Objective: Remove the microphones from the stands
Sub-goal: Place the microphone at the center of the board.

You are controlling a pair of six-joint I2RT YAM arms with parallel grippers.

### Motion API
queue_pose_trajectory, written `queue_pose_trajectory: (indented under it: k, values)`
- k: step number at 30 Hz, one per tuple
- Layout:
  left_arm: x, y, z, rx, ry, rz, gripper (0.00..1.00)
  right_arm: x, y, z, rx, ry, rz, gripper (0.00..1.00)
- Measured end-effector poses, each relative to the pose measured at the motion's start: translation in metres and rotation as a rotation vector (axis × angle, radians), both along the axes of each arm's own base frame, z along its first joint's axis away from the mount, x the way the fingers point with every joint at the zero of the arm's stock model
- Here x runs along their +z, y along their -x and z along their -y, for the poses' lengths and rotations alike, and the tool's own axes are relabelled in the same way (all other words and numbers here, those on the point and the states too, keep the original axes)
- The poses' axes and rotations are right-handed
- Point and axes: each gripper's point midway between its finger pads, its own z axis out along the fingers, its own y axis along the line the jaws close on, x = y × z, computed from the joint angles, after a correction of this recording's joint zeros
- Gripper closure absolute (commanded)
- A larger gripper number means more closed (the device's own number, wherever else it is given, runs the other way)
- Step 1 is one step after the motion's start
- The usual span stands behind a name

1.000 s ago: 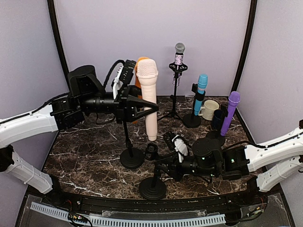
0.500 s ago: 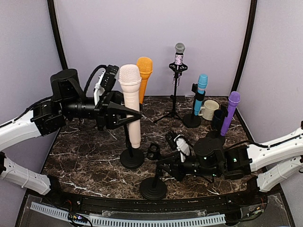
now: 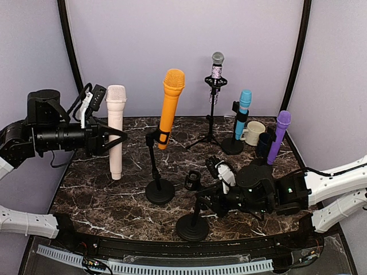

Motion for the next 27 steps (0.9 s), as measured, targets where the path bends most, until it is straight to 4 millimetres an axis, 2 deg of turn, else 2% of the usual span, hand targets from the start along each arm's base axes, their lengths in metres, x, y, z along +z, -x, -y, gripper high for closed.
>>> queue_pose_trajectory:
  k: [5, 11, 19, 24, 26, 27]
  values:
    - [-0.041, -0.039, -0.033, 0.208, -0.079, -0.130, 1.00, 0.002, -0.006, 0.002, -0.038, 0.009, 0.015, 1.00]
    - [-0.116, -0.086, -0.079, 0.426, -0.159, -0.313, 1.00, 0.002, -0.011, 0.004, -0.064, 0.013, 0.025, 1.00]
    - [-0.162, -0.134, -0.131, 0.628, -0.191, -0.414, 1.00, 0.002, -0.013, 0.005, -0.082, 0.007, 0.025, 1.00]
    - [-0.216, -0.162, -0.155, 0.708, -0.279, -0.525, 1.00, 0.002, -0.015, 0.006, -0.099, 0.007, 0.029, 1.00]
    - [-0.250, -0.172, -0.159, 0.707, -0.339, -0.594, 1.00, 0.002, -0.017, 0.007, -0.111, 0.009, 0.036, 1.00]
    - [-0.259, -0.174, -0.160, 0.710, -0.355, -0.614, 1.00, 0.002, -0.018, 0.007, -0.114, 0.009, 0.038, 1.00]
